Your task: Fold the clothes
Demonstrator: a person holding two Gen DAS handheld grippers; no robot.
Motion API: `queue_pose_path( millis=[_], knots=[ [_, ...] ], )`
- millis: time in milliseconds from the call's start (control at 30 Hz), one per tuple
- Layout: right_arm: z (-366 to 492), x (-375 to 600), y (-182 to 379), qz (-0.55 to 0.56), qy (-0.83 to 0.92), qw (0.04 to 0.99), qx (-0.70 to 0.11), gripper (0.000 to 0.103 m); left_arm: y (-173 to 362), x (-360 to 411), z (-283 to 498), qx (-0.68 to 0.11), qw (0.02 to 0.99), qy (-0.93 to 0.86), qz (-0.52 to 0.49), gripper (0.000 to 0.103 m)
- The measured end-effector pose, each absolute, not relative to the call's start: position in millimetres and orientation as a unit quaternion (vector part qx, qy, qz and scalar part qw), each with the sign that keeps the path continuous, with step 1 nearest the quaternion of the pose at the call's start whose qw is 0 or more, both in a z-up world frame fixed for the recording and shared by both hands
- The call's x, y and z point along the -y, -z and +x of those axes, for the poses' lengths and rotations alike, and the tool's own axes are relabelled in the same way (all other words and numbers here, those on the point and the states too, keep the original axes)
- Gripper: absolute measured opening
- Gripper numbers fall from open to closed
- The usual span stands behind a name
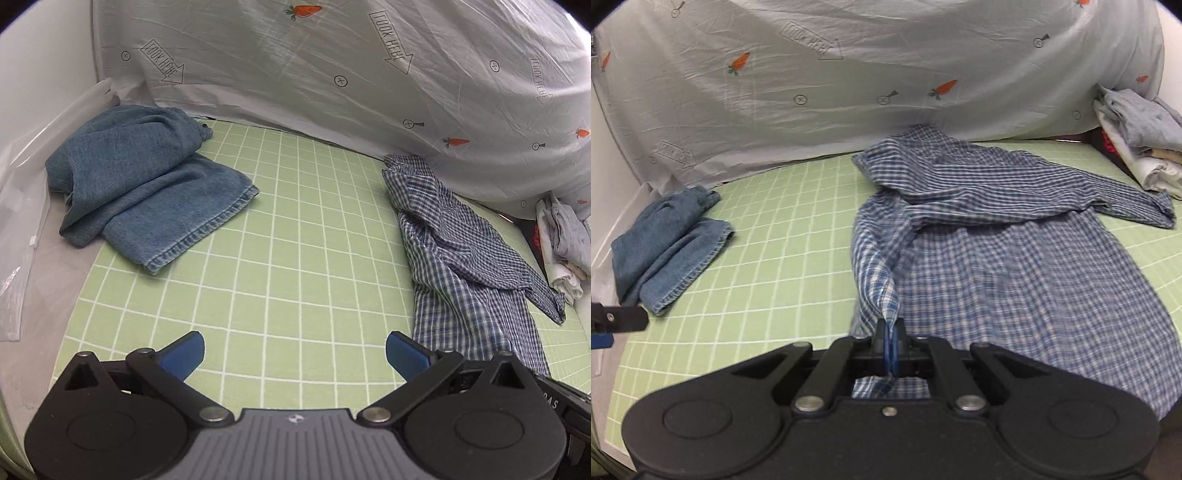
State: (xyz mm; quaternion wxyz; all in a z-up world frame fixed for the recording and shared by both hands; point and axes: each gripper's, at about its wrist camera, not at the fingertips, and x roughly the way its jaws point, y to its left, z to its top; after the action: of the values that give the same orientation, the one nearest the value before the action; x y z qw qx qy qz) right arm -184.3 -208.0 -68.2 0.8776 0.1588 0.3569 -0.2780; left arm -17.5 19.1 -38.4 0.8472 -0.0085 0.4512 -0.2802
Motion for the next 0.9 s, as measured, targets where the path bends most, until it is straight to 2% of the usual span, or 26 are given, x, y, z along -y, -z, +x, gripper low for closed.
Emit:
queue_pose_path(
  millis=[333, 400, 500, 567, 700, 900],
  knots=[
    [-186, 277, 140, 0.167, 0.249, 0.835, -0.46, 0.006, 42, 33, -46, -0.465, 0.848, 0.253, 0.022, 0.103],
    [-183, 284, 147, 0.172, 0.235, 0.83, -0.476, 0.012, 43, 41, -45, -0.469, 0.85, 0.239, 0.024, 0.103],
    [-182, 297, 145, 0.187, 0.212, 0.836, -0.47, 0.034, 44, 56, -40, -0.473, 0.852, 0.225, 0.016, 0.103],
    [-183, 311, 139, 0.204, 0.2, 0.843, -0.457, 0.039, 44, 69, -37, -0.473, 0.853, 0.218, 0.011, 0.103],
    [-188, 346, 122, 0.228, 0.2, 0.856, -0.419, 0.055, 44, 98, -26, -0.47, 0.857, 0.209, 0.003, 0.103],
    [-188, 419, 116, 0.25, 0.259, 0.848, -0.388, 0.059, 51, 145, -6, -0.473, 0.859, 0.197, -0.013, 0.103]
  ],
)
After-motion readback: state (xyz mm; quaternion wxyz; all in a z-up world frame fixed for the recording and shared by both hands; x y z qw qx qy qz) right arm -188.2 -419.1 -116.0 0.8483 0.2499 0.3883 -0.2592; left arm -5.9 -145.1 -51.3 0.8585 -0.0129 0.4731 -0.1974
